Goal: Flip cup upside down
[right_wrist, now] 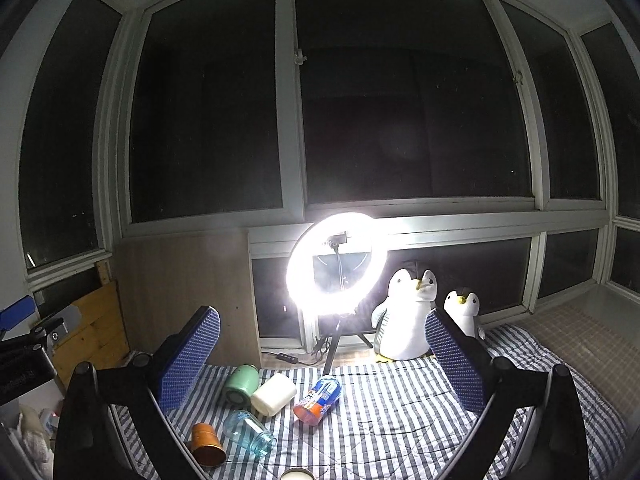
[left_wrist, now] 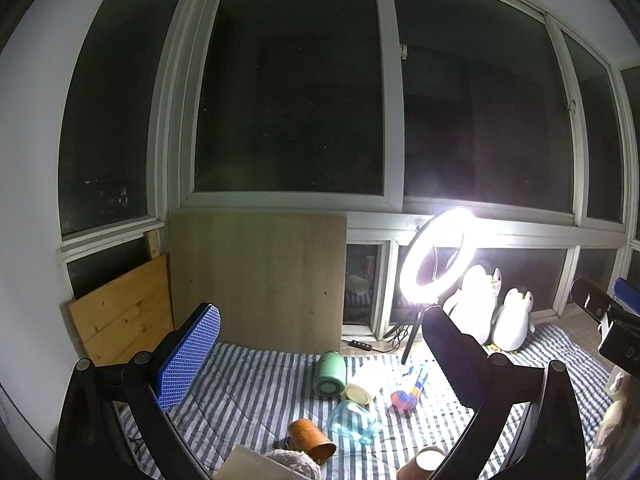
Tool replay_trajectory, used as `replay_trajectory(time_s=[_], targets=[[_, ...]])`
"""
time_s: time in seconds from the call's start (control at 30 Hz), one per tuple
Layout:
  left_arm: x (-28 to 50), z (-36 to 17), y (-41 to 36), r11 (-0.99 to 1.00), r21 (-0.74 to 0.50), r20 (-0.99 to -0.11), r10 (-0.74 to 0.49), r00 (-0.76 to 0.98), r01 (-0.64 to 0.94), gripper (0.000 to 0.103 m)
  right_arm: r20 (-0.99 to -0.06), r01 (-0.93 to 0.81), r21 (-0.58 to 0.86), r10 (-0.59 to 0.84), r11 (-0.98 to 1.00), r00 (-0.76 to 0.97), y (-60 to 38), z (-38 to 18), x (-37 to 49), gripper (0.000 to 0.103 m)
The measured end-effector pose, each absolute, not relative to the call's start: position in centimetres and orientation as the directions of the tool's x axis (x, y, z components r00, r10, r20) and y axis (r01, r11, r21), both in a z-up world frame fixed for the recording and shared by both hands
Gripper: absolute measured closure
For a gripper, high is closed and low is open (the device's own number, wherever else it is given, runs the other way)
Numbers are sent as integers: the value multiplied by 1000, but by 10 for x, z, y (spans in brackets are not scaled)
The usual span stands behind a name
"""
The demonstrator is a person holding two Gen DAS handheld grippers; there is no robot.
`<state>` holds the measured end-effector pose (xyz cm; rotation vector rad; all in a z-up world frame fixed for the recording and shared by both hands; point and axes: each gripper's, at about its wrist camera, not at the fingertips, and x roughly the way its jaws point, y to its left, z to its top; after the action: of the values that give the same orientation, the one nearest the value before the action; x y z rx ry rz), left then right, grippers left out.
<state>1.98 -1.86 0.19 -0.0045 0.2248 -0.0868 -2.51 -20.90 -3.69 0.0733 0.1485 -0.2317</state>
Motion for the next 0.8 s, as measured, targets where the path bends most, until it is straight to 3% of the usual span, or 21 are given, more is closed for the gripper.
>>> replay_trajectory(time_s=[0.8], targets=[[10,8,-21,998,-14,-210,-64,976,63,0,-155,220,53,-209,974,966,-207,-31,-32,1]])
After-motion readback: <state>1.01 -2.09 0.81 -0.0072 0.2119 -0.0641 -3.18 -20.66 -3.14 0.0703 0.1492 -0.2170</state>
